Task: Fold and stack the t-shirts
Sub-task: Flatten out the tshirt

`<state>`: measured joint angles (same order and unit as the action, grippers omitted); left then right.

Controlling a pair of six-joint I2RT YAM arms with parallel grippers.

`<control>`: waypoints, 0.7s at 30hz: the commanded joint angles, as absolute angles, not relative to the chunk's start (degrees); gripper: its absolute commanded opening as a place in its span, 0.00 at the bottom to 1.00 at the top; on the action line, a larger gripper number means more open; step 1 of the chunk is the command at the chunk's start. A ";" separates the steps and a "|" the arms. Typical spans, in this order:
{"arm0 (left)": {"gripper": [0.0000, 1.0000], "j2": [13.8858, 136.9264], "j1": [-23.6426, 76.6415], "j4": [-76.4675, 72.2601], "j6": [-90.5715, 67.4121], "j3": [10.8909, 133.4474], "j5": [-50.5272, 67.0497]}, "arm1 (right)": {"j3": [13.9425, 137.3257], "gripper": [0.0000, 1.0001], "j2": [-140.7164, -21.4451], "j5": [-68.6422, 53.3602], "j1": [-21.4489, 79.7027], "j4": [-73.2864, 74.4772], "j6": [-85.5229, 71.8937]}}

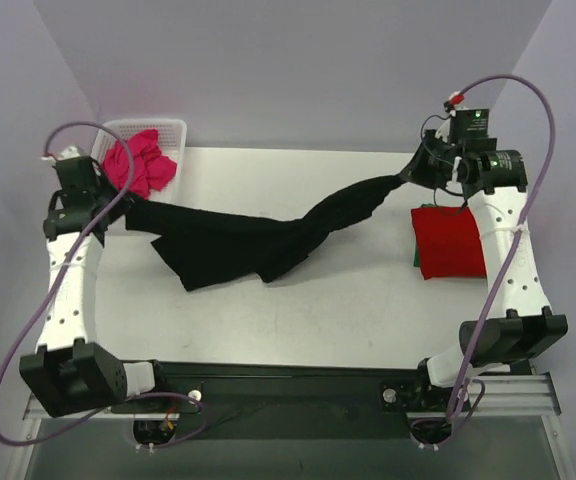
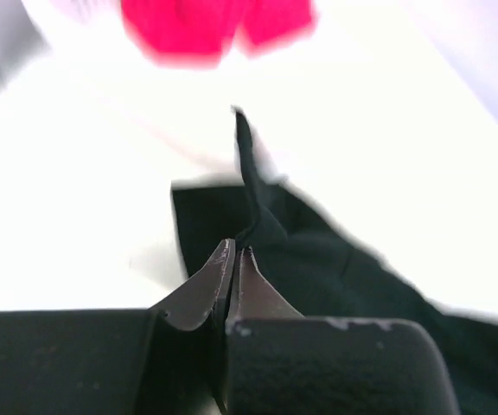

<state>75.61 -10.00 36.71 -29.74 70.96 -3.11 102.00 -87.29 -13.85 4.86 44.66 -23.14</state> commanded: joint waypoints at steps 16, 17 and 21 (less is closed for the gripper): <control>0.00 51.68 -14.77 36.65 -31.38 87.35 -14.94 | 120.76 0.00 -75.50 -5.63 1.93 47.02 -23.64; 0.00 51.68 -14.77 36.13 -30.51 87.89 -14.51 | 121.02 0.00 -75.41 -5.54 1.85 46.85 -23.82; 0.00 53.26 -14.77 35.34 -29.27 91.66 -11.79 | 123.04 0.00 -75.50 -4.48 1.93 46.76 -23.91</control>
<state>52.64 -14.11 38.57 -31.07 86.74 -12.10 120.84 -75.61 -7.22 2.28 48.29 -23.62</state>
